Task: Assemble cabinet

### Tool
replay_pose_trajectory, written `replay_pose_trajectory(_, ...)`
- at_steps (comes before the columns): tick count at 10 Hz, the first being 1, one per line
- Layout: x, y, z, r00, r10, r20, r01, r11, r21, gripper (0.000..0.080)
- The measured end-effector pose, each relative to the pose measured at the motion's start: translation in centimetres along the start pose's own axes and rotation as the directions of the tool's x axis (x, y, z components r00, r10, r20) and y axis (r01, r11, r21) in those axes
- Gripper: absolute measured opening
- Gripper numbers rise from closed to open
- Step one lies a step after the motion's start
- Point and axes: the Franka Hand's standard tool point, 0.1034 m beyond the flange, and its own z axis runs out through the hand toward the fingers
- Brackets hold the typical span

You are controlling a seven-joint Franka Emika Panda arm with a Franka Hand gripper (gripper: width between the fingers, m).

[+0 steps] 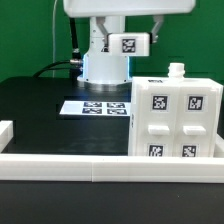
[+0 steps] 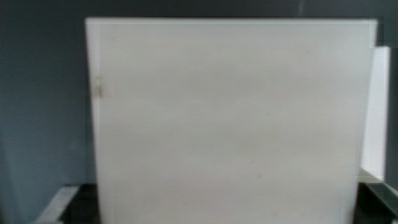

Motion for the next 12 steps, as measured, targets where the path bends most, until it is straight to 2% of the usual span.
replay_pose_trajectory(2,1.6,-1.7,0.0,0.999,-0.029,-0.013,0.029,1.0,-0.001,0.0563)
replay_pose_trajectory(4,3.0,-3.1,0.6,0.998,-0.058,-0.016,0.058,0.998,-0.003,0.0563)
replay_pose_trajectory(6,2.9,-2.7,0.6,0.999,-0.052,-0.015,0.052,0.999,-0.003,0.0563)
replay_pose_trajectory(9,3.0,-3.0,0.9,0.998,-0.059,-0.006,0.059,0.998,-0.005,0.0563)
replay_pose_trajectory(12,4.8,-4.1,1.1,0.997,-0.077,-0.008,0.077,0.997,-0.006,0.0563)
